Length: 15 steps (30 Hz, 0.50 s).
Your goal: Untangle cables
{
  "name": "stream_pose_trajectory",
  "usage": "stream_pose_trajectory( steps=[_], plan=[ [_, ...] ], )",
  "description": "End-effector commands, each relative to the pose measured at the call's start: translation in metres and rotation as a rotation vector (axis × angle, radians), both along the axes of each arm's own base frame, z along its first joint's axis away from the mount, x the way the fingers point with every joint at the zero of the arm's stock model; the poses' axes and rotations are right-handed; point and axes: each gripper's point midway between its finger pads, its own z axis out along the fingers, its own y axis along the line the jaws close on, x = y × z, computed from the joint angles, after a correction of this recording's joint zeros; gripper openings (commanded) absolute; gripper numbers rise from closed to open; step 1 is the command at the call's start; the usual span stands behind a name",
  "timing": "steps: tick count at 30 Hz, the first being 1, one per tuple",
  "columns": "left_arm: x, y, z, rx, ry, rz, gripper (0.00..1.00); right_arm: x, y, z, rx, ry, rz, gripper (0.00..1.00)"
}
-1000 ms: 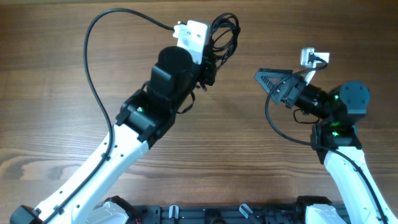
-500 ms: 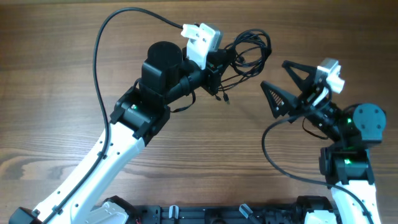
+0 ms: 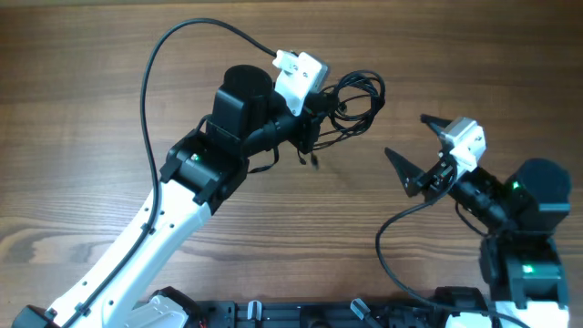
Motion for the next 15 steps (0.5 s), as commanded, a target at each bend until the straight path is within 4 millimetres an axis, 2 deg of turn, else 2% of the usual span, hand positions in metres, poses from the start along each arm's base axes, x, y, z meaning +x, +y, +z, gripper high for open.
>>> stream_pose_trajectory(
  steps=[1, 4, 6, 11, 12, 15],
  plan=[
    [-0.008, 0.0, 0.016, -0.017, -0.052, -0.044, 0.04, -0.003, -0.012, 0.037, -0.25, -0.21, -0.05, 0.91],
    [-0.027, -0.015, 0.027, -0.079, -0.059, -0.172, 0.04, -0.007, -0.004, 0.042, -0.321, -0.282, 0.0, 0.97],
    [-0.033, -0.023, 0.031, -0.091, -0.072, -0.203, 0.04, -0.009, 0.0, 0.038, -0.365, -0.303, 0.029, 0.97],
    [-0.056, -0.045, 0.04, -0.116, -0.105, -0.282, 0.04, -0.01, 0.002, 0.035, -0.422, -0.335, 0.054, 0.85],
    [-0.058, -0.047, 0.04, -0.116, -0.104, -0.288, 0.04, -0.011, 0.003, 0.035, -0.419, -0.336, 0.061, 0.83],
    [-0.057, -0.047, 0.04, -0.115, -0.106, -0.283, 0.04, -0.017, 0.01, 0.036, -0.4, -0.345, 0.109, 0.7]
  ],
)
